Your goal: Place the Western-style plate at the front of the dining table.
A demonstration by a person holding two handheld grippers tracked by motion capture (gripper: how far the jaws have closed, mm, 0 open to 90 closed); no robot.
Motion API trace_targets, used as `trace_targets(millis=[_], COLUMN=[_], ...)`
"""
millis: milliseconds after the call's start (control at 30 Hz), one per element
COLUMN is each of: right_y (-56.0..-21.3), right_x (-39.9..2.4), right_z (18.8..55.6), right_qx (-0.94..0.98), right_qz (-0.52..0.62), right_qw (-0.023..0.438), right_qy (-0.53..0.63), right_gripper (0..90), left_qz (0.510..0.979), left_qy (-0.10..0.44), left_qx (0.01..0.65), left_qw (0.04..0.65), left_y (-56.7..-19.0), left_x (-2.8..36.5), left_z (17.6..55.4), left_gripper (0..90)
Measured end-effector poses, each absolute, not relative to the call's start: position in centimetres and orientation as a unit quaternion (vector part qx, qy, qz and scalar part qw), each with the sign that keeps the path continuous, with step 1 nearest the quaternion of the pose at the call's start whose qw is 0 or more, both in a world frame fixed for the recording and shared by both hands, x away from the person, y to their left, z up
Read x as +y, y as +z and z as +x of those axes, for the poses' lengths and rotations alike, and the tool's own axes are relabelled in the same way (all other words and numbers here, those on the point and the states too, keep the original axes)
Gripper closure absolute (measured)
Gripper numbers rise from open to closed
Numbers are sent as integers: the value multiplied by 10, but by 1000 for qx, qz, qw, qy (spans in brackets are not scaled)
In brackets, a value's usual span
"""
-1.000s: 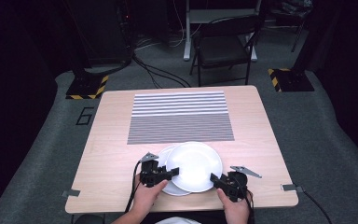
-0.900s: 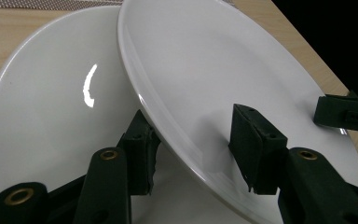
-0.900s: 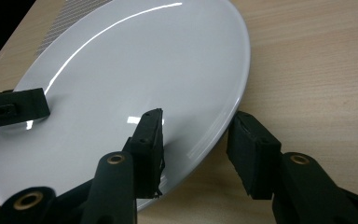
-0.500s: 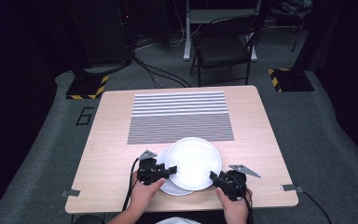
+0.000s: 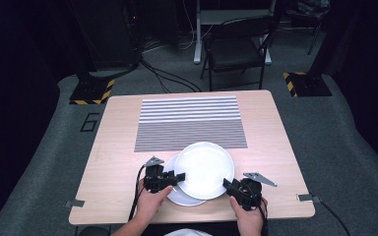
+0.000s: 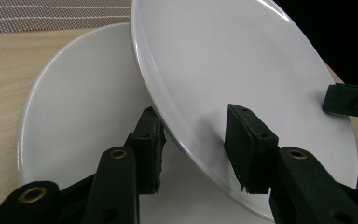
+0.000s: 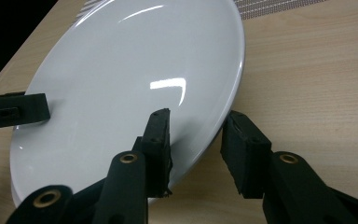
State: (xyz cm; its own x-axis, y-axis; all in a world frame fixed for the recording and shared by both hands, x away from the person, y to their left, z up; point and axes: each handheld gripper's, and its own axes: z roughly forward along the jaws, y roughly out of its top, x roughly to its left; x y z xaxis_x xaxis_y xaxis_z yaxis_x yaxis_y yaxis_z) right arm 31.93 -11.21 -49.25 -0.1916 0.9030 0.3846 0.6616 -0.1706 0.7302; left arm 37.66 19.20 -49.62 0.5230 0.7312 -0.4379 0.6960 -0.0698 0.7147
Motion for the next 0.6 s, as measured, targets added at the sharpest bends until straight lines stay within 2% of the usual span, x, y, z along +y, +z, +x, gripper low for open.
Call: trace_targets(millis=[600], right_y=[-486], right_x=[-120], right_z=[328], right_qx=[612], right_qz=[631], right_qw=[109], right_qy=[463], right_gripper=[708], left_qz=[718], left_qy=[11], left_qx=[496], left_qw=[489], left_y=[-490], left_x=[200], left_z=[384], left_gripper=[653])
